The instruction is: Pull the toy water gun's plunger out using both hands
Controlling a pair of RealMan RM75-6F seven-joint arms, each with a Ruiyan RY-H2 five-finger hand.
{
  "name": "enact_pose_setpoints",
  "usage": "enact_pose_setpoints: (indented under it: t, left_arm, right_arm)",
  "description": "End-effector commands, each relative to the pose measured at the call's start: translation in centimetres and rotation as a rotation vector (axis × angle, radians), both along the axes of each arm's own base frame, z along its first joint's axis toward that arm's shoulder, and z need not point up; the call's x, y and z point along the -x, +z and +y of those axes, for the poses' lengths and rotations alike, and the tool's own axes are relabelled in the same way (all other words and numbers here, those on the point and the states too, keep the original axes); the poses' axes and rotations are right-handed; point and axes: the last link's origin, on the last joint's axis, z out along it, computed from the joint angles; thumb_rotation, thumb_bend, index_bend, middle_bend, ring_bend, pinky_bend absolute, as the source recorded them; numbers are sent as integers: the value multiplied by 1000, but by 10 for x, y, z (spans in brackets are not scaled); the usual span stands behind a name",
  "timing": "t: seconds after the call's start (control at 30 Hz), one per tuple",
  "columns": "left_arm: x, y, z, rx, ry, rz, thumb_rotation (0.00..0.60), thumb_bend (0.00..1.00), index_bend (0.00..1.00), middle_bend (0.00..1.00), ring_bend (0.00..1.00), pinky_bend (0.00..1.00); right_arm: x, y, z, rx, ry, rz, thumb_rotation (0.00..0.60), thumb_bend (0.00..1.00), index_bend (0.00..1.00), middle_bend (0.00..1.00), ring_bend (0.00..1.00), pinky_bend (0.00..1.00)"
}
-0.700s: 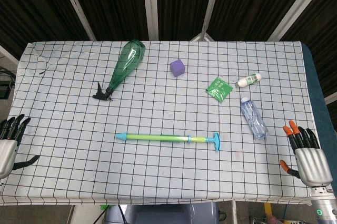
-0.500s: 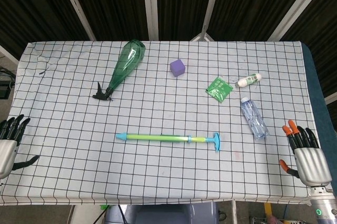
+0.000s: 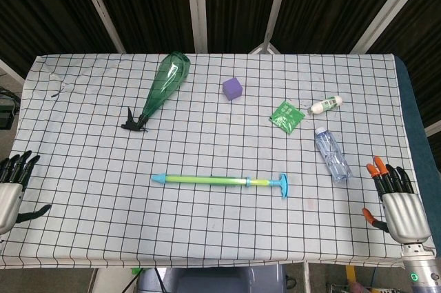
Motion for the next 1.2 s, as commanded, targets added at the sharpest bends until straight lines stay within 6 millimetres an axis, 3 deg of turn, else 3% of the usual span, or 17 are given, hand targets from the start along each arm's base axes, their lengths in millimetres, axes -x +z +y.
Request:
enact_pose_setpoints:
  t: [0.03, 0.17, 0.33, 0.53, 0.93, 1.2]
  left_arm:
    - [-2, 0, 0, 2, 1, -5, 600, 37, 0, 0, 0, 0]
    - [-4, 0, -1, 7, -19, 13, 600, 37, 0, 0, 0, 0]
    - [-8, 0, 0, 8, -45, 8, 600, 37, 0, 0, 0, 0]
    - [-10, -2, 0, 9, -58, 9, 600, 38, 0, 0, 0, 0]
    - [-10, -2, 0, 10, -68, 3, 600, 37, 0, 0, 0, 0]
    - [-11, -3, -1, 16, -70, -1, 600, 37, 0, 0, 0, 0]
  right_arm:
    - [-3, -1, -1, 0, 14, -5, 600, 284, 0, 0, 0, 0]
    - [-12, -3, -5, 5, 52, -22, 600, 284, 26, 0, 0, 0]
    - [-37, -18, -20, -12, 104, -81, 600, 284, 193, 20, 0, 0]
    - [-73, -51, -41, -80, 158, -70, 600, 284, 383, 98, 0, 0]
    - [-113, -138, -64, -182, 141, -33, 600, 284, 404, 110, 0, 0]
    - [-123, -170, -71, -202, 106, -24, 600, 284, 461, 117, 0, 0]
